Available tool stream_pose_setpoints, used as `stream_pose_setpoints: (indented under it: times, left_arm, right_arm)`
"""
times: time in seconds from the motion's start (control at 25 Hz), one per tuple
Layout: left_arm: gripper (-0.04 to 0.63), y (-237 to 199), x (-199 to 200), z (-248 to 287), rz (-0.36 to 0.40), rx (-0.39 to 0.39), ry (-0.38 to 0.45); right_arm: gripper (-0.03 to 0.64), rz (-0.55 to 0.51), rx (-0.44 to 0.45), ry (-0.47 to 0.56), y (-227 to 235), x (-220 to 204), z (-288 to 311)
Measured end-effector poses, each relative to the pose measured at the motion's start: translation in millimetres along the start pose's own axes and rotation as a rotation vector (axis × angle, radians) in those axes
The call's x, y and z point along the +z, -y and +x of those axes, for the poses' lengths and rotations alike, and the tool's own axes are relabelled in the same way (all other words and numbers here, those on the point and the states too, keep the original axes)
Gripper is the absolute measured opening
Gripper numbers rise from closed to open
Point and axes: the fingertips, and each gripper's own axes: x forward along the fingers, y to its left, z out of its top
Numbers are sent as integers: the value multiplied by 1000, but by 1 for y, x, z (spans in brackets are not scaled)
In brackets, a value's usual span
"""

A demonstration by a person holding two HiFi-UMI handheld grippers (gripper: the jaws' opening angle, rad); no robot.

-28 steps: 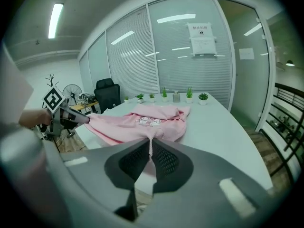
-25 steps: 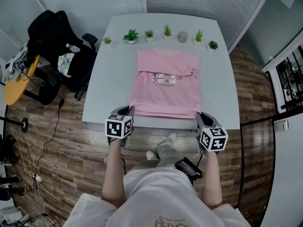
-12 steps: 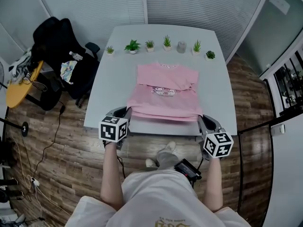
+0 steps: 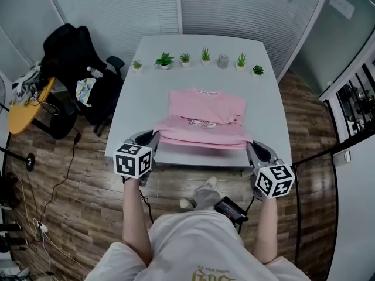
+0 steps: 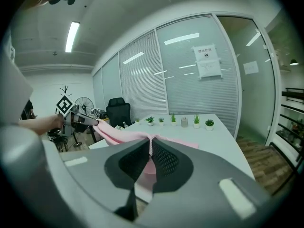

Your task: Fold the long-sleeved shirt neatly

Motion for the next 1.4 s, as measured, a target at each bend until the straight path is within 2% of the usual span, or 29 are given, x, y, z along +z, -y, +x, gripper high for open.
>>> stream_pose_setpoints:
  times: [0.28, 0.56, 1.4]
  left_arm:
    - [40, 0, -14, 2, 4, -18, -30]
    - [40, -9, -3, 24, 6, -27, -45]
    - [40, -64, 39, 153, 0, -77, -152]
  right_arm:
    - [26, 1, -13, -9, -8, -9, -2]
    - [26, 22, -28, -15, 6, -5, 18]
    - [26, 53, -87, -69, 80, 27, 142]
